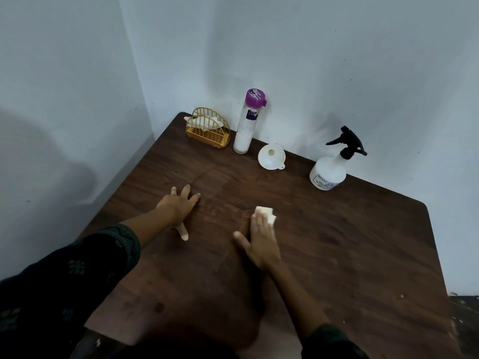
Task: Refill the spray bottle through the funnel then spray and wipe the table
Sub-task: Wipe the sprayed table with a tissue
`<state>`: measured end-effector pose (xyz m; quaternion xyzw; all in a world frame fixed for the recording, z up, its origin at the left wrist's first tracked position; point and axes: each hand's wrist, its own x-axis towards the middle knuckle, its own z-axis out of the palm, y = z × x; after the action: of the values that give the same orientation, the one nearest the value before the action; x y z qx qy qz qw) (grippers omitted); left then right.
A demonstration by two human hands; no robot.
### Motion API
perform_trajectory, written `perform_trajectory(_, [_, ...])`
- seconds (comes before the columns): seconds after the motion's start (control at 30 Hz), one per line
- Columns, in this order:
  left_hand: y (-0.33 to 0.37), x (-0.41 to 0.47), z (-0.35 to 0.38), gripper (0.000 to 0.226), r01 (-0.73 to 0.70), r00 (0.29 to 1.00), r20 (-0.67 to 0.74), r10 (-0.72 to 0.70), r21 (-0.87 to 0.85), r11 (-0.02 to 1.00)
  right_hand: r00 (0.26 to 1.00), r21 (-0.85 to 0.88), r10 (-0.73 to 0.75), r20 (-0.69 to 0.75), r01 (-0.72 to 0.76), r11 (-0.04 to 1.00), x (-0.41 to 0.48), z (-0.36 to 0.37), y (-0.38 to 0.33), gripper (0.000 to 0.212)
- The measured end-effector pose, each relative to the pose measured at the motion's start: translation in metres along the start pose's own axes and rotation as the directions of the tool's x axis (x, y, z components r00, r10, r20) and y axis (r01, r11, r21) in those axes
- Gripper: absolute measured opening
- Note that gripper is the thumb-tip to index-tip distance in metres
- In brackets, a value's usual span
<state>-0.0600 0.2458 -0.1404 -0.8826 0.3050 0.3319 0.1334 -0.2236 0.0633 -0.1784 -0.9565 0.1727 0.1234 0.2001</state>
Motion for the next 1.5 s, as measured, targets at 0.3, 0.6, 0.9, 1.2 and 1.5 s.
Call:
perform_trajectory(0.3, [-0.002, 0.002, 0.002, 0.131, -0.021, 1.000, -0.023, 0.022, 0.012, 1.000, 0.980, -0.092, -0.191, 0.053, 0.196, 0.976, -0.098, 0.029, 0.066, 0.090])
perform_trajectory(0.6, [-0.001, 0.001, 0.002, 0.130, -0.031, 0.999, -0.016, 0.031, 0.023, 0.999, 0.969, 0.040, 0.225, -0.100, -0.222, 0.974, 0.006, -0.013, 0.047, 0.083])
perform_trajectory(0.9, [-0.004, 0.001, 0.005, 0.130, -0.043, 0.999, -0.026, 0.044, 0.018, 0.999, 0.967, -0.056, -0.233, 0.100, 0.239, 0.969, -0.044, 0.033, -0.038, 0.097])
perform_trajectory(1.2, [-0.003, 0.003, 0.005, 0.131, -0.035, 0.999, -0.009, 0.036, 0.035, 0.999, 0.976, -0.029, 0.194, -0.102, -0.198, 0.980, -0.076, -0.003, 0.100, 0.101])
perform_trajectory(1.5, [-0.005, 0.002, 0.006, 0.129, -0.032, 0.999, -0.005, 0.032, 0.014, 0.999, 0.982, 0.034, 0.176, -0.061, -0.175, 0.984, 0.004, -0.005, 0.030, 0.087])
